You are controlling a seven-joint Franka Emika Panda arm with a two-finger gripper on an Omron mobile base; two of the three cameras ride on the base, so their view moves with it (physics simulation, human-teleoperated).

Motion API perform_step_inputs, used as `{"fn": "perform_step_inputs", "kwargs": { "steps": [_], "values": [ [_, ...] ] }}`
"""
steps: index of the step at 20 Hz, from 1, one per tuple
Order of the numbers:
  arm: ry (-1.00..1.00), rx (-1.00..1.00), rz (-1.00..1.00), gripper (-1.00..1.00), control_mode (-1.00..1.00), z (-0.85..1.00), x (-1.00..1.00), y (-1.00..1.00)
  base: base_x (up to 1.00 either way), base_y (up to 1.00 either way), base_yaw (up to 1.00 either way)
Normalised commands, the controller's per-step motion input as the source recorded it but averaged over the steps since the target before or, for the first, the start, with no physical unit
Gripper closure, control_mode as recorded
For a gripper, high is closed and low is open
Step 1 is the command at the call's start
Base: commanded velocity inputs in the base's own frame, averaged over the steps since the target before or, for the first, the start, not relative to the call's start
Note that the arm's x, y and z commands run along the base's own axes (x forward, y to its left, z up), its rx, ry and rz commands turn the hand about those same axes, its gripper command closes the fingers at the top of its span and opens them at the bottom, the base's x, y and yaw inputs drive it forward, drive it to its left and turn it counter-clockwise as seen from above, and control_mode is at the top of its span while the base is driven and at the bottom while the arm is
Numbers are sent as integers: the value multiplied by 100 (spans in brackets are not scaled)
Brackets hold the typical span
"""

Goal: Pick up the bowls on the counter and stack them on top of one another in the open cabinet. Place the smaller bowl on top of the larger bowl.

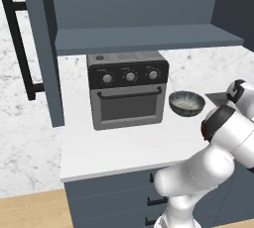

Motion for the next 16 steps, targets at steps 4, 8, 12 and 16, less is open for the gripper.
{"fn": "perform_step_inputs", "kwargs": {
  "steps": [4,8,12,16],
  "values": [
    [0,0,10,-100,-100,-46,10,0,0,0,0],
    [0,-1,6,-100,-100,-35,16,0,0,0,0],
    [0,-1,1,-100,-100,-26,22,-7,0,0,0],
    [0,0,0,-100,-100,-15,37,-23,0,0,0]
  ]
}}
